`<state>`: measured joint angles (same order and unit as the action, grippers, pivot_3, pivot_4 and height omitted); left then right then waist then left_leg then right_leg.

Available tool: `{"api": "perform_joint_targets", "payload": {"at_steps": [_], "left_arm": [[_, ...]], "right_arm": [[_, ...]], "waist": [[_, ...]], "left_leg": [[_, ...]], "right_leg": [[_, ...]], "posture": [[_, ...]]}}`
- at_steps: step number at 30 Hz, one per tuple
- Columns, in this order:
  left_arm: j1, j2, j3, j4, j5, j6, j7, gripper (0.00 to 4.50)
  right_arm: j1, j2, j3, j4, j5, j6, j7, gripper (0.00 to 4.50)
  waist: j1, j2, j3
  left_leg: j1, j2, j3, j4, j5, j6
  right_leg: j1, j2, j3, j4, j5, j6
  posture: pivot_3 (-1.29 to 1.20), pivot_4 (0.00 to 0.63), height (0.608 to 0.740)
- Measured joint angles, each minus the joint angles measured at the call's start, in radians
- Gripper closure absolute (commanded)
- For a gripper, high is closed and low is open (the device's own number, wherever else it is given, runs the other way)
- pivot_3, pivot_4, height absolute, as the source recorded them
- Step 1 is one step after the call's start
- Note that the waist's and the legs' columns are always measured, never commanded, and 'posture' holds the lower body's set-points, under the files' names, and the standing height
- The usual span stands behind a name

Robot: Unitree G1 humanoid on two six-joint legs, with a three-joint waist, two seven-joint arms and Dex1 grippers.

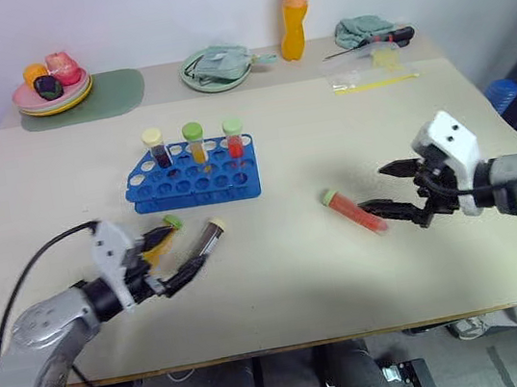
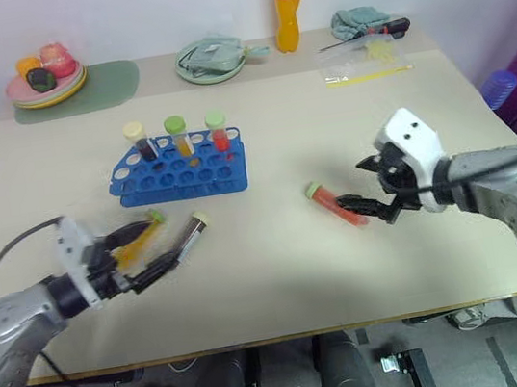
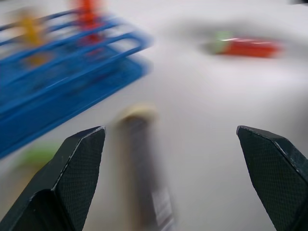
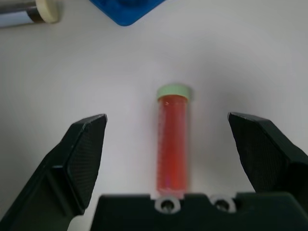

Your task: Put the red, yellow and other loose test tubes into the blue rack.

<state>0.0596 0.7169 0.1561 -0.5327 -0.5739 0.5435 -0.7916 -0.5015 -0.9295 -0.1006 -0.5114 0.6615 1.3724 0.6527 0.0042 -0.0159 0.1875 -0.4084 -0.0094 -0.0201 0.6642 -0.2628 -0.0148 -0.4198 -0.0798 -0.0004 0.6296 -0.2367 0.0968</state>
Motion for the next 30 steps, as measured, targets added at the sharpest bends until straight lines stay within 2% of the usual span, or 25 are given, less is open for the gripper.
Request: {"api": "perform_joint_targets", "payload": {"at_steps": [1, 4, 8, 13, 17, 27, 30], "left_arm": [[-0.009, 0.015, -0.043, 0.001, 0.02, -0.014, -0.027, 0.0], [-0.04, 0.024, -0.123, 0.002, 0.051, -0.046, -0.079, 0.0], [-0.062, 0.007, -0.194, -0.003, 0.069, -0.083, -0.118, 0.0], [-0.052, -0.013, -0.221, -0.017, 0.083, -0.097, -0.11, 0.0], [-0.023, -0.022, -0.22, -0.038, 0.086, -0.1, -0.091, 0.0], [0.014, -0.022, -0.213, -0.06, 0.094, -0.105, -0.063, 0.0], [0.014, -0.022, -0.211, -0.06, 0.094, -0.114, -0.057, 0.0]], "right_arm": [[-0.061, 0.022, 0.038, 0.002, 0.0, 0.091, -0.037, 0.04], [-0.179, 0.065, 0.147, 0.042, 0.002, 0.208, -0.105, 0.04], [-0.333, 0.071, 0.326, 0.231, 0.039, 0.236, -0.176, 0.04], [-0.389, 0.086, 0.482, 0.346, 0.072, 0.236, -0.229, 0.04], [-0.421, 0.1, 0.528, 0.413, 0.09, 0.236, -0.268, 0.04], [-0.465, 0.147, 0.546, 0.536, 0.084, 0.236, -0.329, 0.04], [-0.465, 0.153, 0.553, 0.539, 0.076, 0.236, -0.334, 1.38]], "waist": [[0.0, 0.0, 0.0], [0.001, 0.0, 0.0], [0.005, 0.0, 0.0], [0.003, 0.001, 0.0], [0.0, 0.001, 0.0], [0.0, 0.001, 0.0], [-0.001, 0.001, 0.0]], "left_leg": [[-0.001, 0.0, 0.0, 0.0, 0.0, 0.0], [-0.002, 0.0, 0.001, -0.001, 0.0, 0.0], [-0.002, -0.001, 0.002, 0.0, 0.0, 0.0], [-0.002, -0.001, 0.002, 0.0, -0.001, 0.002], [-0.002, -0.001, 0.002, 0.0, -0.001, 0.002], [-0.002, -0.001, 0.002, 0.0, -0.001, 0.002], [-0.002, -0.001, 0.002, 0.0, -0.001, 0.002]], "right_leg": [[-0.001, 0.0, 0.0, 0.0, 0.0, 0.0], [-0.002, -0.001, 0.0, 0.0, 0.0, 0.0], [-0.002, -0.002, 0.0, 0.0, 0.0, 0.0], [-0.003, -0.001, 0.0, 0.0, 0.0, 0.0], [-0.003, -0.001, 0.0, 0.0, 0.001, 0.001], [-0.003, 0.0, 0.0, 0.0, 0.001, 0.001], [-0.003, 0.0, 0.0, 0.0, 0.001, 0.001]], "posture": [[0.0, 0.15, 0.74], [0.0, 0.15, 0.74], [0.0, 0.15, 0.74], [0.0, 0.15, 0.74], [0.0, 0.15, 0.74], [0.0, 0.15, 0.74], [0.0, 0.15, 0.74]]}}
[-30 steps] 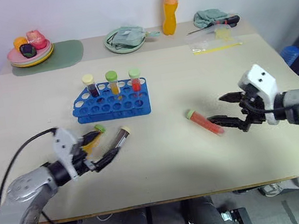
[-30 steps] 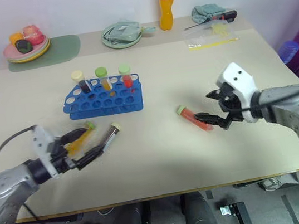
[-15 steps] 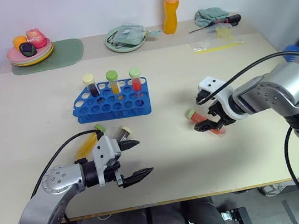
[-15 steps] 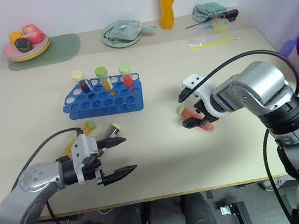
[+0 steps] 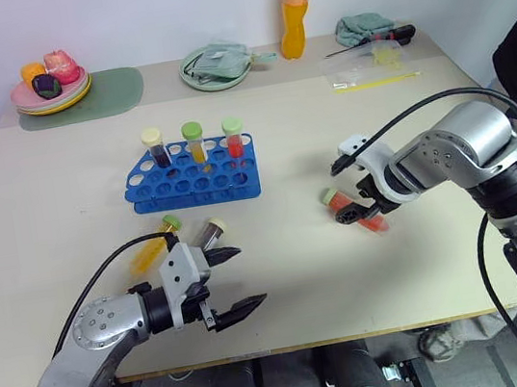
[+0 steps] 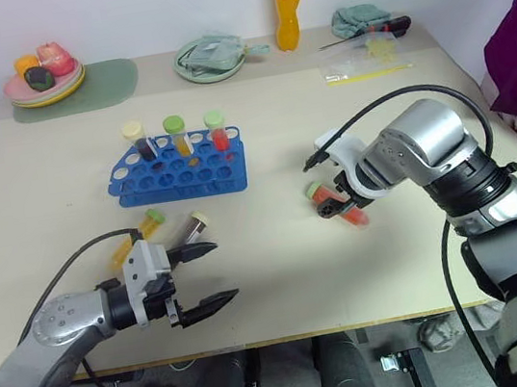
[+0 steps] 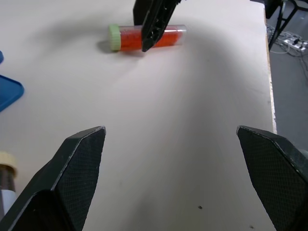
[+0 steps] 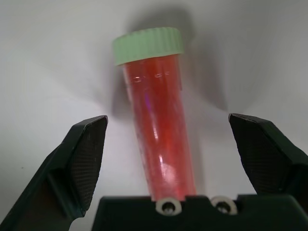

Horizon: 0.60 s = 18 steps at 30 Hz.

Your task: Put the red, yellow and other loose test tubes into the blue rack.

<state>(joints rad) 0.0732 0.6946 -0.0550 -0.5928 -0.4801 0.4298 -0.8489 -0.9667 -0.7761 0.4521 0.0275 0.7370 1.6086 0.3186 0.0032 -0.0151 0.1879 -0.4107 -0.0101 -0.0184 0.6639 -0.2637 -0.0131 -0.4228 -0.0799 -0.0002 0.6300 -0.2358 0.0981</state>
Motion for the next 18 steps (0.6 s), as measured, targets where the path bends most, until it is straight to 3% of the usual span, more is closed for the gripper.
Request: {"api": "perform_joint_targets", "payload": {"at_steps": [4, 5, 9, 12, 15, 18], "left_arm": [[0.001, 0.0, 0.0, 0.0, 0.0, -0.005, 0.003, 0.0], [0.001, 0.0, 0.001, 0.0, 0.0, -0.005, 0.003, 0.0], [0.01, 0.001, 0.011, 0.0, 0.0, -0.006, 0.005, 0.0], [0.029, 0.001, 0.038, 0.001, 0.0, -0.007, 0.016, 0.0], [0.053, -0.025, 0.099, 0.017, 0.0, -0.019, 0.057, 0.0], [0.058, -0.086, 0.181, 0.061, 0.0, -0.034, 0.128, 0.0]], "right_arm": [[0.0, 0.008, 0.008, 0.002, -0.007, 0.0, 0.001, 3.49], [-0.001, 0.008, 0.008, 0.002, -0.008, 0.0, 0.001, 3.76], [-0.002, 0.013, 0.004, 0.001, -0.009, 0.0, 0.001, 3.77], [0.004, 0.057, -0.086, -0.067, -0.02, -0.037, 0.015, 3.77], [0.079, 0.118, -0.226, -0.219, -0.036, -0.291, 0.063, 3.77], [0.161, 0.267, -0.334, -0.312, -0.056, -0.555, 0.076, 3.77]], "waist": [[0.0, 0.0, 0.0], [0.0, 0.0, 0.0], [-0.002, 0.0, 0.0], [-0.008, 0.001, 0.0], [-0.014, 0.001, 0.0], [-0.017, 0.0, 0.0]], "left_leg": [[0.0, 0.0, 0.0, 0.0, 0.0, 0.0], [0.0, 0.0, 0.0, 0.0, 0.0, 0.0], [0.0, 0.0, 0.0, 0.0, 0.0, 0.0], [0.0, 0.0, 0.0, -0.001, 0.0, 0.0], [0.0, 0.001, 0.0, -0.002, -0.001, 0.001], [0.0, 0.002, -0.001, -0.001, -0.001, 0.001]], "right_leg": [[0.0, 0.0, 0.0, 0.0, 0.0, 0.0], [0.0, 0.0, 0.0, 0.0, 0.0, 0.0], [0.0, 0.0, 0.0, 0.0, 0.0, 0.0], [-0.001, 0.001, 0.0, 0.0, 0.002, 0.003], [-0.001, 0.001, 0.0, 0.0, 0.002, 0.004], [-0.001, 0.002, 0.0, 0.001, 0.002, 0.004]], "posture": [[0.0, 0.15, 0.74], [0.0, 0.15, 0.74], [0.0, 0.15, 0.74], [0.0, 0.15, 0.74], [0.0, 0.15, 0.74], [0.0, 0.15, 0.74]]}}
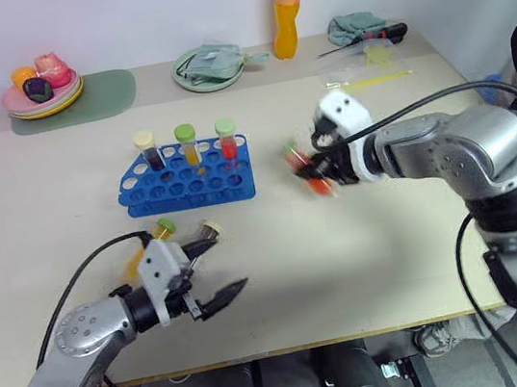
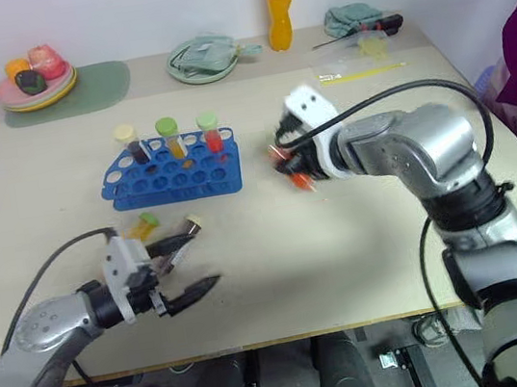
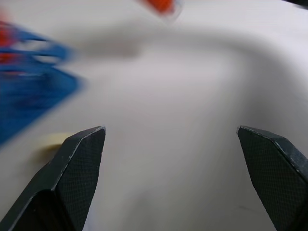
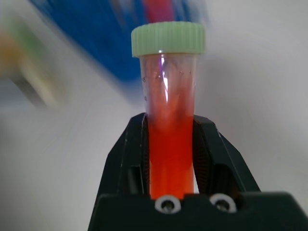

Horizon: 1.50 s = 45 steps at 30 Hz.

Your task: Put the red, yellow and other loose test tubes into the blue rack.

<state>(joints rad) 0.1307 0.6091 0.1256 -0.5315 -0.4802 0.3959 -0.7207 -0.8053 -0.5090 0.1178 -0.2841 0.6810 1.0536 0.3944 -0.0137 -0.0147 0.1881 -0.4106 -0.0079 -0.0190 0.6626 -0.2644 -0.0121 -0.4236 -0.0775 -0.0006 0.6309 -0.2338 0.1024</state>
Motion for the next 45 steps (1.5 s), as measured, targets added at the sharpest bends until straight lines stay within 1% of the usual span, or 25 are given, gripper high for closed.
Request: {"api": "perform_joint_targets", "payload": {"at_steps": [1, 3, 5, 7, 9, 12, 15, 21, 28, 38, 45], "left_arm": [[0.0, -0.014, 0.018, 0.013, -0.001, -0.008, 0.014, 0.0], [0.002, -0.06, 0.068, 0.053, -0.015, -0.023, 0.044, 0.0], [-0.003, -0.106, 0.097, 0.107, -0.02, -0.058, 0.064, 0.0], [-0.016, -0.142, 0.105, 0.151, -0.019, -0.093, 0.078, 0.0], [-0.025, -0.15, 0.116, 0.188, -0.01, -0.12, 0.091, 0.0], [-0.039, -0.15, 0.135, 0.208, -0.003, -0.151, 0.096, 0.0], [-0.054, -0.151, 0.136, 0.201, -0.012, -0.162, 0.096, 0.0], [-0.058, -0.149, 0.137, 0.148, -0.038, -0.136, 0.122, 0.0], [-0.068, -0.139, 0.137, 0.115, -0.048, -0.098, 0.153, 0.0], [-0.067, -0.135, 0.137, 0.114, -0.053, -0.097, 0.152, 0.0], [-0.067, -0.135, 0.137, 0.114, -0.053, -0.097, 0.152, 0.0]], "right_arm": [[0.016, 0.034, -0.009, -0.009, -0.009, -0.052, -0.001, 3.77], [0.066, 0.162, -0.014, 0.009, -0.086, -0.242, -0.033, 3.77], [0.102, 0.31, 0.015, 0.103, -0.187, -0.461, -0.073, 3.77], [0.116, 0.395, 0.051, 0.215, -0.271, -0.635, -0.077, 3.77], [0.116, 0.44, 0.082, 0.323, -0.341, -0.773, -0.063, 3.77], [0.116, 0.48, 0.089, 0.454, -0.407, -0.926, -0.038, 3.77], [0.119, 0.505, 0.089, 0.543, -0.448, -1.022, -0.024, 3.77], [0.141, 0.521, 0.088, 0.639, -0.495, -1.126, 0.016, 3.77], [0.146, 0.551, 0.089, 0.747, -0.546, -1.186, 0.024, 3.77], [0.138, 0.568, 0.068, 0.797, -0.561, -1.242, 0.026, 3.77], [0.114, 0.569, 0.038, 0.853, -0.579, -1.28, -0.006, 3.77]], "waist": [[0.0, 0.0, 0.0], [0.0, 0.0, -0.001], [-0.002, 0.0, -0.001], [0.0, 0.0, -0.001], [0.002, 0.0, -0.001], [0.002, 0.0, -0.001], [-0.003, 0.0, 0.0], [-0.005, 0.0, 0.0], [-0.005, 0.001, 0.0], [-0.004, 0.001, 0.0], [-0.004, 0.001, 0.0]], "left_leg": [[0.0, 0.0, 0.0, 0.0, 0.0, 0.0], [0.0, 0.0, 0.0, 0.001, 0.0, 0.0], [0.001, 0.0, 0.001, 0.001, 0.0, 0.0], [0.001, -0.001, 0.001, 0.001, 0.001, -0.001], [0.001, -0.001, 0.001, 0.001, 0.001, -0.001], [0.001, -0.002, 0.0, 0.001, 0.001, -0.001], [0.001, -0.002, 0.0, 0.0, 0.001, -0.001], [0.001, -0.001, 0.0, 0.0, 0.001, -0.002], [0.001, -0.001, 0.0, 0.0, 0.001, -0.002], [0.001, -0.001, 0.0, 0.0, 0.001, -0.002], [0.001, -0.001, 0.0, 0.0, 0.001, -0.002]], "right_leg": [[0.0, 0.0, 0.0, 0.0, 0.0, 0.0], [0.0, 0.0, 0.0, 0.001, 0.0, 0.0], [0.0, 0.0, 0.0, 0.002, 0.0, 0.0], [0.0, 0.0, 0.0, 0.002, 0.0, 0.0], [0.0, -0.001, 0.0, 0.002, 0.0, 0.0], [0.0, -0.002, 0.0, 0.002, 0.0, 0.0], [0.0, -0.002, 0.0, 0.002, 0.0, 0.0], [-0.001, -0.001, 0.0, 0.002, 0.0, 0.0], [-0.001, -0.001, 0.0, 0.002, 0.0, -0.001], [0.0, -0.001, 0.0, 0.002, 0.0, -0.001], [0.0, -0.001, 0.0, 0.002, 0.0, -0.001]], "posture": [[0.0, 0.15, 0.74], [0.0, 0.15, 0.74], [0.0, 0.15, 0.74], [0.0, 0.15, 0.74], [0.0, 0.15, 0.74], [0.0, 0.15, 0.74], [0.0, 0.15, 0.74], [0.0, 0.15, 0.74], [0.0, 0.15, 0.74], [0.0, 0.15, 0.74], [0.0, 0.15, 0.74]]}}
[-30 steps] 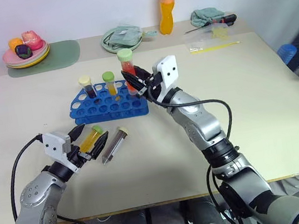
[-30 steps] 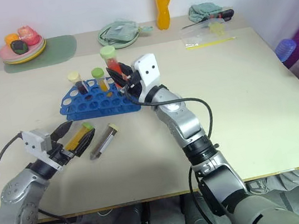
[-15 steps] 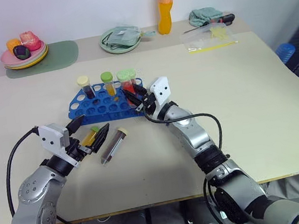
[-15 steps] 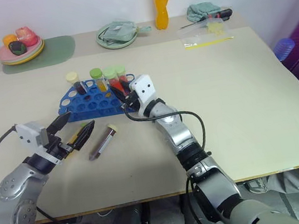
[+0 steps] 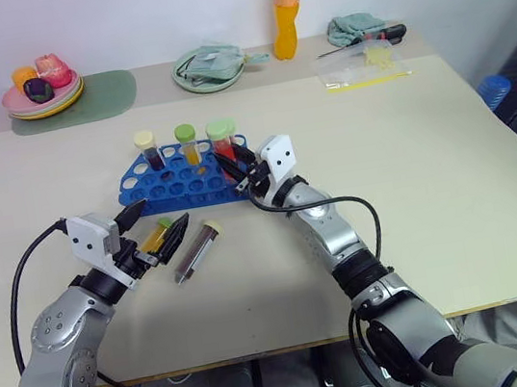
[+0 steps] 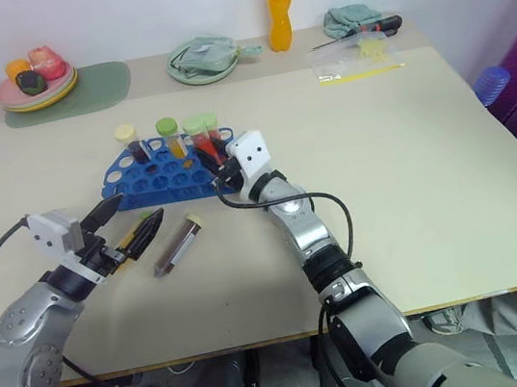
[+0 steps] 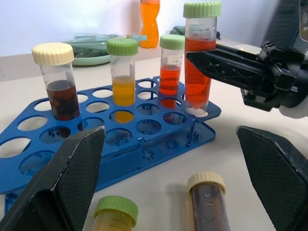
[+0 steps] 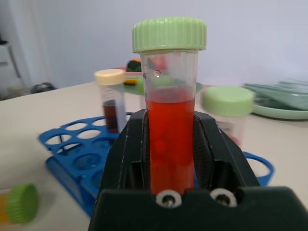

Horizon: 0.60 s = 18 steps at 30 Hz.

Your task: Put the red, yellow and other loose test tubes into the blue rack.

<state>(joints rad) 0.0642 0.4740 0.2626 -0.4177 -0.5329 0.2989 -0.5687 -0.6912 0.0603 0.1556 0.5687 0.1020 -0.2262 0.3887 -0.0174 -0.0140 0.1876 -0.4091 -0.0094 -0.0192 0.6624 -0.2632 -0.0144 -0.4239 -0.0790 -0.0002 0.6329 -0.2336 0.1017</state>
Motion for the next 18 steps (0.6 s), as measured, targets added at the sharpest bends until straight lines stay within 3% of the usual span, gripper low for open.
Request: {"api": "perform_joint_targets", "payload": {"at_steps": [18], "left_arm": [[0.022, 0.0, 0.008, 0.102, 0.003, -0.107, -0.081, 0.0]], "right_arm": [[0.022, 0.004, 0.008, -0.016, -0.003, -0.006, 0.066, 3.77]], "waist": [[-0.002, 0.0, 0.0]], "left_leg": [[0.001, 0.0, 0.0, 0.0, 0.0, 0.0]], "right_leg": [[0.0, 0.0, 0.0, 0.0, 0.0, 0.0]], "posture": [[0.0, 0.15, 0.74]]}}
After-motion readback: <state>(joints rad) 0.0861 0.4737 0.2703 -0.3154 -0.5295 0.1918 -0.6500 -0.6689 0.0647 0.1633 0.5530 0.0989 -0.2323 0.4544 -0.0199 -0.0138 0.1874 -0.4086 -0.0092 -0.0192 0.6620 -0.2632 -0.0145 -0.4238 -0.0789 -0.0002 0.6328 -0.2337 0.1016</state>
